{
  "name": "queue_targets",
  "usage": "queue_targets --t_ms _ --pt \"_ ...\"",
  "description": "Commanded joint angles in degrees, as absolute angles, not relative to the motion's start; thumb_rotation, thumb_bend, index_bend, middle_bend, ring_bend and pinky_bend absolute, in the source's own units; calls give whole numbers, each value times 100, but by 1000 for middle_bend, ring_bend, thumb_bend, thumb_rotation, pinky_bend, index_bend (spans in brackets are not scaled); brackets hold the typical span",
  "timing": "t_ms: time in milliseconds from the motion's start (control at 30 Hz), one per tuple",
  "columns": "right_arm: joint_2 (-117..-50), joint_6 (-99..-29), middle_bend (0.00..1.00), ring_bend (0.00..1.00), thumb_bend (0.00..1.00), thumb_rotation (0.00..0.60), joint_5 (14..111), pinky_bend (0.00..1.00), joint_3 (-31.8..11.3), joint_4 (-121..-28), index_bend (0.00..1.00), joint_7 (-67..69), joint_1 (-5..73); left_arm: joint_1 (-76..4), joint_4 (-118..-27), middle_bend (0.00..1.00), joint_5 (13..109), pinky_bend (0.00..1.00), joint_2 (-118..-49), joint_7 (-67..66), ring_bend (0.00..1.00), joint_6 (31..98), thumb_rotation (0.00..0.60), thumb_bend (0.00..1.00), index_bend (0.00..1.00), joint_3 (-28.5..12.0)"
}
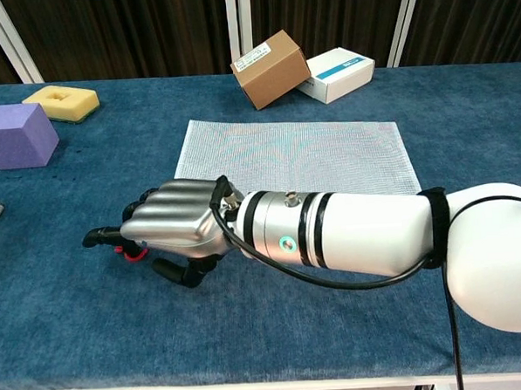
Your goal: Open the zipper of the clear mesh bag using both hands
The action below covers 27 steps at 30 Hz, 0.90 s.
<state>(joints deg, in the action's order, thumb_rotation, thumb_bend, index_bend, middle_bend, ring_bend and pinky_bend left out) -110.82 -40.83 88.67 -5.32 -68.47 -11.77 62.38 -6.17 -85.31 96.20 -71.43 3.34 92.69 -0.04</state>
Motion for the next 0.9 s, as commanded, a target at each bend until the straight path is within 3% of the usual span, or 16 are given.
queue_targets --t_ms 33,233,467,567,767,900 --pt "-10886 -4164 295 94 656 600 8988 155 -357 -7087 33 -1209 6163 -598 -8509 203 9635 158 -7151 353 116 9301 600 164 246 4" --pt "-10317 -4462 295 94 608 600 9188 155 -34 -7688 30 -1365 5906 -572 -8465 203 9638 159 -7176 382 116 9335 600 164 246 10" --pt "-10086 -4937 252 95 305 600 9649 155 63 -7809 35 -1335 5836 -588 -8462 203 9650 159 -7182 381 116 9317 600 164 246 3" --pt "-10140 -5130 213 96 241 600 9755 155 -7 -7704 89 -1292 5829 -594 -8466 203 9654 159 -7179 382 116 9319 600 163 246 -4" --pt "-10440 -4941 211 95 249 600 9500 155 -306 -7321 334 -1356 5937 -592 -8469 203 9663 159 -7176 387 116 9323 600 164 247 -1" --pt "-10771 -4657 217 95 288 600 9329 155 -434 -7028 391 -1432 6086 -597 -8479 203 9680 158 -7173 367 116 9328 600 164 246 -4"
